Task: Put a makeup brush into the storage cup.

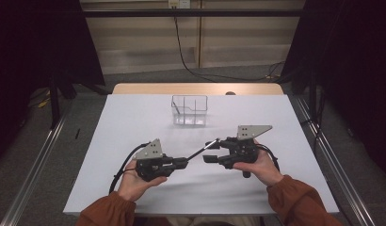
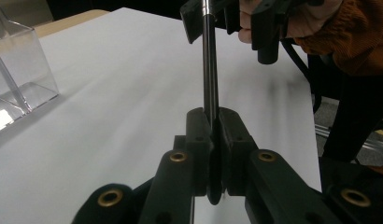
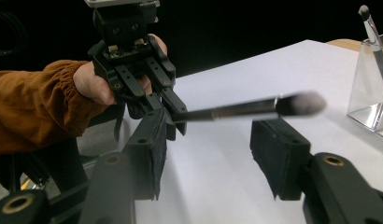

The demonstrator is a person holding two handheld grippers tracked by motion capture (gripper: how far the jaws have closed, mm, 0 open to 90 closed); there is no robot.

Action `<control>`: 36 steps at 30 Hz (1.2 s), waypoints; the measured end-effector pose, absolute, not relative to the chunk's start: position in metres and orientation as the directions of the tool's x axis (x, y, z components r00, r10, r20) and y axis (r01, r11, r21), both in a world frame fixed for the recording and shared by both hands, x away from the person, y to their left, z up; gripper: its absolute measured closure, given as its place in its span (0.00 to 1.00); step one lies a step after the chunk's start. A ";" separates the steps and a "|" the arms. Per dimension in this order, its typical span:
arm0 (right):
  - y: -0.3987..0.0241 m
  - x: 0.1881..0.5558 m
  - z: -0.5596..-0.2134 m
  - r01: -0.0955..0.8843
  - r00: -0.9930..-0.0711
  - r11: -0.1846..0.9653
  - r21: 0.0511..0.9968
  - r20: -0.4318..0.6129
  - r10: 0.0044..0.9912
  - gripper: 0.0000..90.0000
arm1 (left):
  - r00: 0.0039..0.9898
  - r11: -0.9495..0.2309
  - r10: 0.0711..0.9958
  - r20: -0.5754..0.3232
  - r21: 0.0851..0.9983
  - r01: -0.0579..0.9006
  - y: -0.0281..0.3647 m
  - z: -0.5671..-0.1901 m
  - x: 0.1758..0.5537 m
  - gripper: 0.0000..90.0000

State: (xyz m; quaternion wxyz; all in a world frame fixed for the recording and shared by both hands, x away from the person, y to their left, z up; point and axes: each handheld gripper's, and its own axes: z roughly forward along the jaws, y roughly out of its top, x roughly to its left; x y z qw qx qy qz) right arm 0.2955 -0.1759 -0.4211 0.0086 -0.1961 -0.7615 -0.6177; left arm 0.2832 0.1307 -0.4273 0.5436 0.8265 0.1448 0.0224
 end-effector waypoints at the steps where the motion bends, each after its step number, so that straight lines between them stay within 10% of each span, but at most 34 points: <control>1: -0.176 0.296 -0.421 0.309 -0.924 0.161 0.937 0.256 0.285 0.58 | 0.958 -0.368 0.258 -0.123 0.905 0.215 0.130 -0.428 0.283 0.93; 36: -0.177 0.301 -0.422 0.428 -0.890 0.054 0.902 0.410 0.199 0.93 | 0.968 -0.412 0.233 -0.090 0.893 0.182 0.121 -0.439 0.283 0.92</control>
